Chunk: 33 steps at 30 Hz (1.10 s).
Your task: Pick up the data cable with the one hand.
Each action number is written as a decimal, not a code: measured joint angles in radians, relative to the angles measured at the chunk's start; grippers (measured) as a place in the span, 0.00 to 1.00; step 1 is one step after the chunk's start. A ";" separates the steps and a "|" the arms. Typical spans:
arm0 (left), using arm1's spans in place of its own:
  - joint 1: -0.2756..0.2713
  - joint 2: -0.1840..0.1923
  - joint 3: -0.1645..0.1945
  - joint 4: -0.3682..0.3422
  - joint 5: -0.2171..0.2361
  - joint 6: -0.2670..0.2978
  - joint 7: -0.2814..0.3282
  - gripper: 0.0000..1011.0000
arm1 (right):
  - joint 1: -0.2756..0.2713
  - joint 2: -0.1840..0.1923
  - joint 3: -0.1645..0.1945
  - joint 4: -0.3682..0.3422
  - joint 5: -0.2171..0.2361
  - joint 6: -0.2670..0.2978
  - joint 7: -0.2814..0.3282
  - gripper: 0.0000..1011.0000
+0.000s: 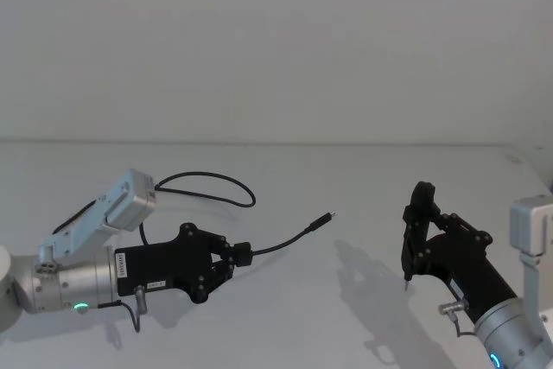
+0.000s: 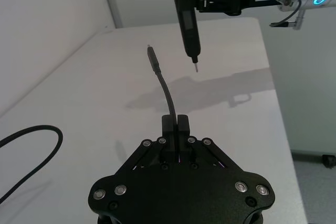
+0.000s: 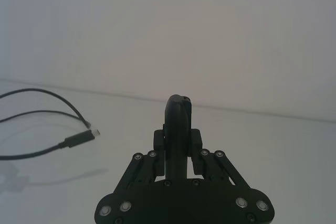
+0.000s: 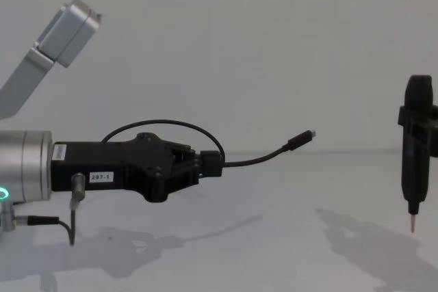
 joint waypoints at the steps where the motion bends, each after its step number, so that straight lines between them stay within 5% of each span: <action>1: 0.002 0.001 0.002 -0.006 -0.001 0.002 0.000 0.04 | 0.000 -0.001 0.001 -0.002 0.001 0.000 0.001 0.28; 11: 0.009 0.008 0.009 -0.034 -0.010 0.011 0.001 0.04 | 0.002 -0.018 0.019 -0.040 0.046 0.015 0.019 0.28; 33: 0.013 0.012 0.014 -0.053 -0.015 0.016 0.003 0.04 | 0.026 -0.109 0.069 -0.204 0.245 0.143 0.019 0.28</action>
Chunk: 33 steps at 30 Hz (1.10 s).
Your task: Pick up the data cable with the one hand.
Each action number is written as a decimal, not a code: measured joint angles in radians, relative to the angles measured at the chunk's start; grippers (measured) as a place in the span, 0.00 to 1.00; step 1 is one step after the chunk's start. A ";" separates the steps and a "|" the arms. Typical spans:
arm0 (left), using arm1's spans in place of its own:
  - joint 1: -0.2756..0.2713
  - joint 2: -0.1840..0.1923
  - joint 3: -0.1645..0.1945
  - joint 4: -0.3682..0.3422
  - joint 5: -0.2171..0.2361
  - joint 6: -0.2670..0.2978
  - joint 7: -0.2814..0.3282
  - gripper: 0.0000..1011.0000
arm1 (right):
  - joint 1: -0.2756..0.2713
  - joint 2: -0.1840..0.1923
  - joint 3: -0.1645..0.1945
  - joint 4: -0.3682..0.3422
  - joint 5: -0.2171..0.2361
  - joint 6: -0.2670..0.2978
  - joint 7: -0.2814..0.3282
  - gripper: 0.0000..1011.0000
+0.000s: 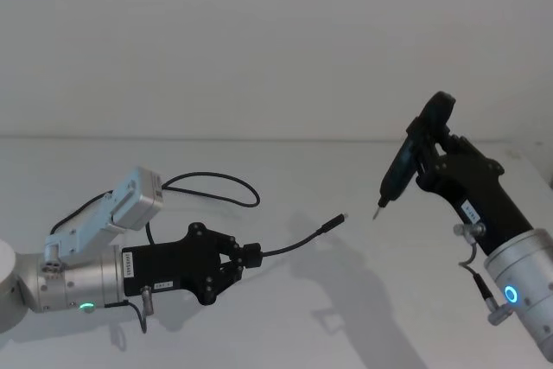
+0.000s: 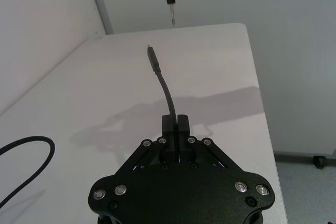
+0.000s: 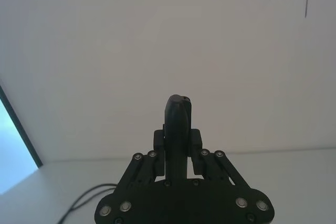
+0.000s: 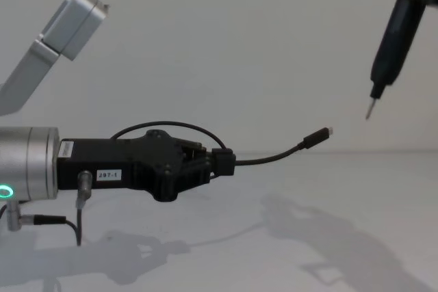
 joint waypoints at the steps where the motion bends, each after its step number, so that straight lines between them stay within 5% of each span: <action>1: 0.000 0.000 0.000 0.000 0.000 0.000 0.000 0.04 | 0.001 -0.004 0.000 -0.006 0.007 0.003 -0.002 0.28; 16: 0.001 0.001 0.001 -0.003 -0.001 0.001 0.000 0.04 | 0.007 -0.033 -0.020 -0.022 0.045 -0.011 -0.002 0.28; 33: 0.001 0.001 0.001 -0.004 -0.001 0.001 0.000 0.04 | -0.001 -0.048 -0.057 0.054 0.053 -0.158 0.075 0.28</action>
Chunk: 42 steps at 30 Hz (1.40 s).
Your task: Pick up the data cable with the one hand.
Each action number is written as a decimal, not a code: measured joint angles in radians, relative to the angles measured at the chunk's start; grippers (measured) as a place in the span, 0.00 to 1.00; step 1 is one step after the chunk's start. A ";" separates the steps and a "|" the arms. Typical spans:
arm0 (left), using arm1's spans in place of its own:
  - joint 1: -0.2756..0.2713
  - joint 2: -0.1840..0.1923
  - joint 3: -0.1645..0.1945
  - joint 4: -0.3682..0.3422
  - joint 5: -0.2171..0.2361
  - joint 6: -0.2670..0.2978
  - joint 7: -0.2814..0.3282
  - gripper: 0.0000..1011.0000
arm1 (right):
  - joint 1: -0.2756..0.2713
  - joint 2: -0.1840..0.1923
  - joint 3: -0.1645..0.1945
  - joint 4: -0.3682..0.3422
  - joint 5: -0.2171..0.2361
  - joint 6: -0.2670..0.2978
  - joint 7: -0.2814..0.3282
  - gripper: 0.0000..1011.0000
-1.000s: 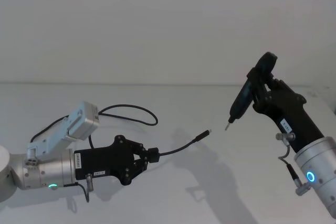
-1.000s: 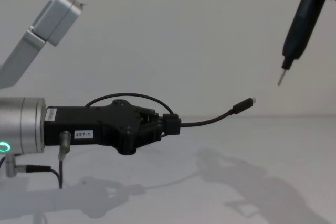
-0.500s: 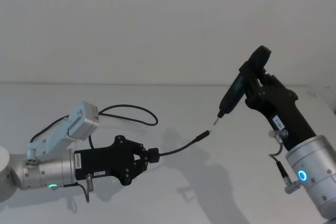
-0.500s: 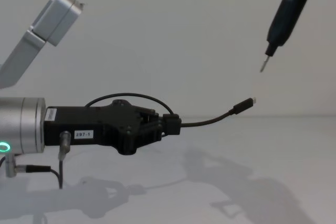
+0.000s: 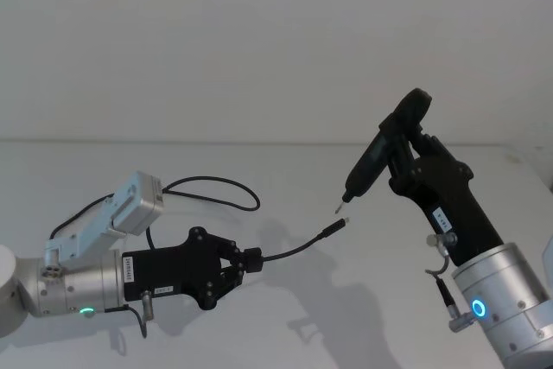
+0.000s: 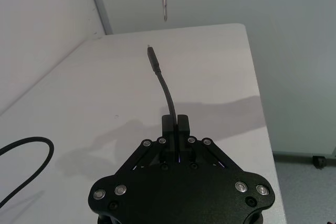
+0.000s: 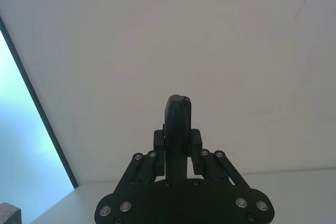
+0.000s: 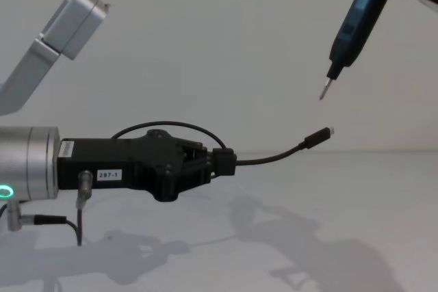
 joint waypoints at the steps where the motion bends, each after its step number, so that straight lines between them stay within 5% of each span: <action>1: 0.000 0.000 0.000 0.000 0.000 0.000 0.000 0.04 | 0.000 0.000 -0.002 0.009 0.000 -0.014 0.007 0.28; 18: 0.000 0.000 0.000 0.000 0.000 0.000 0.000 0.04 | 0.023 -0.007 -0.001 0.124 -0.030 -0.128 0.048 0.28; 42: 0.000 0.000 0.000 0.000 0.000 0.000 0.000 0.04 | 0.045 -0.024 0.013 0.203 -0.066 -0.167 0.062 0.28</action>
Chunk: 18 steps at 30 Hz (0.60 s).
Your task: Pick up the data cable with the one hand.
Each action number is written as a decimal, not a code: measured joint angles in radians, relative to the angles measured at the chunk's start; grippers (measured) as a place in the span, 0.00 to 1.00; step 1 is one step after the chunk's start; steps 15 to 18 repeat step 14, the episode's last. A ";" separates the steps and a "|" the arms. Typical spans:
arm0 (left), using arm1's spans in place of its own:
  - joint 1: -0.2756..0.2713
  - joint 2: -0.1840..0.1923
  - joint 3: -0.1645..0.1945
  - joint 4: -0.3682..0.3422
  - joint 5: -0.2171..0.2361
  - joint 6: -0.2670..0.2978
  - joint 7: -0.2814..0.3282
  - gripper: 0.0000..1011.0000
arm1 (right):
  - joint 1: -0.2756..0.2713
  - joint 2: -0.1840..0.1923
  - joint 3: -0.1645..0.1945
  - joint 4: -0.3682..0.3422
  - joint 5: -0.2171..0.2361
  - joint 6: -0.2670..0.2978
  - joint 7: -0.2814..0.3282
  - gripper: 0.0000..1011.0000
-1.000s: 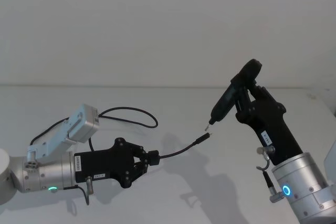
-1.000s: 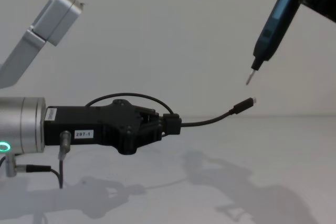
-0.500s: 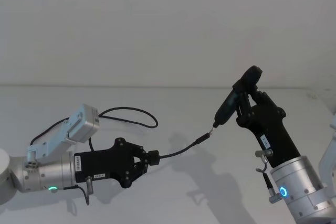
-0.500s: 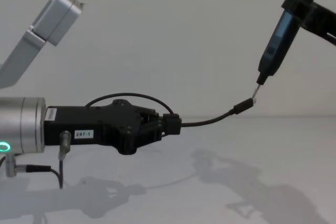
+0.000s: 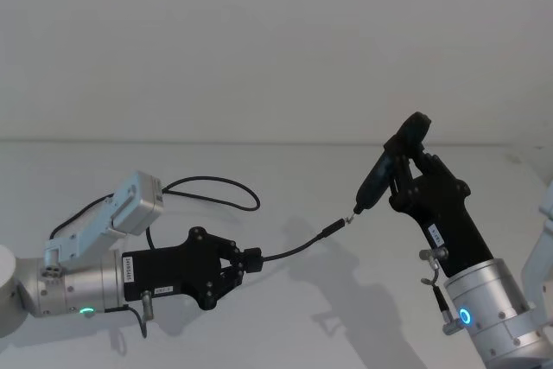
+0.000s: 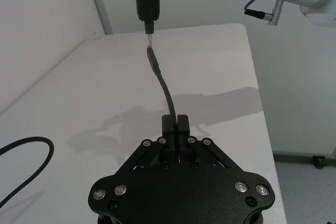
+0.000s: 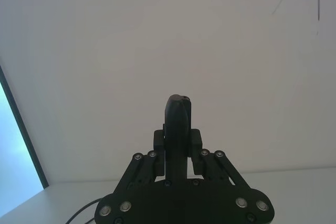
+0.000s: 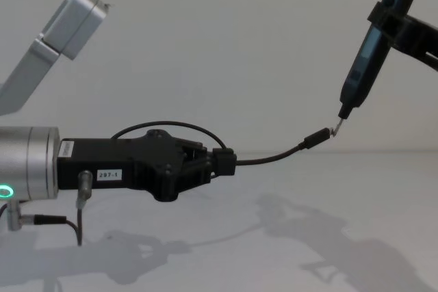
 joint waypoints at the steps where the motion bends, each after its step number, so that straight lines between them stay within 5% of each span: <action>1: 0.000 0.000 0.000 0.000 0.000 0.000 0.000 0.04 | 0.000 -0.001 0.001 0.000 0.000 0.000 0.000 0.28; 18: 0.000 0.000 0.000 0.000 0.000 0.000 0.000 0.04 | 0.001 0.002 0.023 -0.021 0.035 0.033 0.005 0.28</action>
